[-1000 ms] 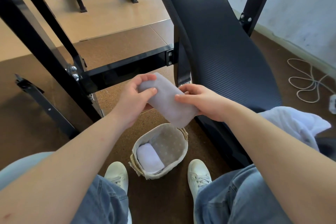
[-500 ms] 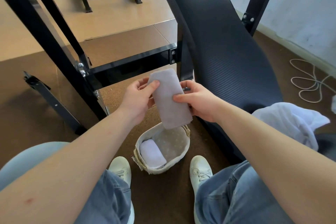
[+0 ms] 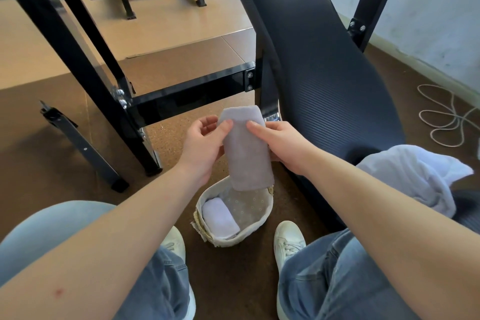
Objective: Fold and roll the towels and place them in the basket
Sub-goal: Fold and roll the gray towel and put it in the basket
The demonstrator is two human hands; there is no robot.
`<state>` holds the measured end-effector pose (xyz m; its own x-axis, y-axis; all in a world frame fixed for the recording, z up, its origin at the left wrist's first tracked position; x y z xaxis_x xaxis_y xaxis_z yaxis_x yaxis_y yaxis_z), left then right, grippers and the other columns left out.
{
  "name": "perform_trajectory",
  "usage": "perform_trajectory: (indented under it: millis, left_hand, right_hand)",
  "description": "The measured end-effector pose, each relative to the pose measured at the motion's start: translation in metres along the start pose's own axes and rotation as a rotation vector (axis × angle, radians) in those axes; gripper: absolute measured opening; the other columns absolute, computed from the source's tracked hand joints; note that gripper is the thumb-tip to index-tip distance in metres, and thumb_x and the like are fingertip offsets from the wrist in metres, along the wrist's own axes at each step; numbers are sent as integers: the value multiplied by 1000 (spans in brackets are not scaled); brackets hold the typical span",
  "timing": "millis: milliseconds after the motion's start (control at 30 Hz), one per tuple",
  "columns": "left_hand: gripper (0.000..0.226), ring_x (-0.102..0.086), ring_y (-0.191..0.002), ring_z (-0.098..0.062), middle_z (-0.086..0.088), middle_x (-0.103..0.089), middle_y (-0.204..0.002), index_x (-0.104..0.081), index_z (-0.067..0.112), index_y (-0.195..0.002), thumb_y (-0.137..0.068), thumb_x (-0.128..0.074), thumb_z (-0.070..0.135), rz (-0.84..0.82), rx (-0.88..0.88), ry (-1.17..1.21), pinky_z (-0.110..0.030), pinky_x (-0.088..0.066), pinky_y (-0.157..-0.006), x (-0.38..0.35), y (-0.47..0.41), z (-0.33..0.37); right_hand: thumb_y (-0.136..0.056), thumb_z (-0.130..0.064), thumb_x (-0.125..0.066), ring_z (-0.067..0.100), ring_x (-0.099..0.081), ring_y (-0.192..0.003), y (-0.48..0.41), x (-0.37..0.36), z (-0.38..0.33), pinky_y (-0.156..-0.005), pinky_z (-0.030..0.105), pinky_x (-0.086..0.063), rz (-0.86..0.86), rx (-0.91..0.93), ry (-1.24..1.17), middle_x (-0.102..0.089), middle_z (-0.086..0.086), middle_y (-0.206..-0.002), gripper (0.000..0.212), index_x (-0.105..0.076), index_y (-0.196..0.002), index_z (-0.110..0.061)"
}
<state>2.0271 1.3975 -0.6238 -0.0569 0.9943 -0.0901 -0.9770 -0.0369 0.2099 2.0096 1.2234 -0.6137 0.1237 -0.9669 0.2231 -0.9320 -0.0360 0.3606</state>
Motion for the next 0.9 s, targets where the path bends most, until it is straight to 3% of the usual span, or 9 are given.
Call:
perform_trajectory:
  millis: [167,333,400,533,700,833,900]
  left_hand:
    - [41,-52,-126,-15,7,-52,-142,-51,34,-141,-102,-53,22,-165,-104,-272,-39,-54,-100,-6,-7,17]
    - [16,-62,-104,-22,-3,-67,-105,-68,19,-108,-101,-54,16,-332,-95,-405,-37,-55,-93,-12,-3,20]
    - [15,-65,-99,-19,-2,-68,-105,-67,20,-112,-103,-56,19,-329,-124,-384,-32,-58,-87,-10,-3,23]
    - [17,-70,-98,-21,-3,-69,-109,-66,29,-117,-100,-64,31,-208,-113,-217,-37,-63,-80,2,-7,23]
    - [12,-72,-91,-6,4,-70,-105,-64,28,-113,-105,-57,25,-12,-114,-95,-21,-60,-72,19,-9,27]
    - [11,-64,-101,-11,10,-63,-108,-60,33,-114,-104,-56,29,71,-242,-337,-28,-59,-82,29,-7,36]
    - [15,-64,-103,-11,10,-63,-110,-61,31,-119,-104,-56,31,-3,-258,-394,-26,-59,-80,18,-4,34]
  right_hand:
    - [-98,-38,-68,18,-70,-110,0,12,-5,-97,46,-59,43,74,4,-71,-2,-120,40,-60,-135,-26]
    - [-102,-31,-61,20,-72,-111,4,10,5,-102,48,-56,-88,-41,-122,-73,0,-121,34,-60,-135,-23]
    - [-104,-28,-58,22,-71,-112,6,9,6,-103,49,-55,-105,-64,-182,-72,2,-123,33,-59,-137,-24]
    - [-105,-25,-56,26,-70,-113,10,10,3,-104,51,-53,-124,-83,-267,-71,5,-126,32,-58,-137,-24]
    - [-105,-27,-56,24,-71,-111,11,18,1,-102,51,-54,-48,-54,-243,-71,3,-123,27,-60,-131,-24]
    - [-103,-34,-61,21,-70,-109,8,31,1,-99,50,-57,85,-15,-144,-70,1,-120,30,-58,-130,-24]
    - [-100,-37,-64,20,-69,-109,7,37,-1,-96,49,-59,142,14,-109,-68,0,-121,35,-57,-132,-24]
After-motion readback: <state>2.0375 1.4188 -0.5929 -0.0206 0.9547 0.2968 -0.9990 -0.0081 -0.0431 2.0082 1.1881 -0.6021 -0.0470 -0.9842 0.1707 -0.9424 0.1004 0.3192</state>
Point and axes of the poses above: each hand's wrist, its own y-axis away from the middle knuckle, its own x-axis out of the back of the hand, z = x × y, the point moved 10 cm from there along -y, towards the middle knuckle
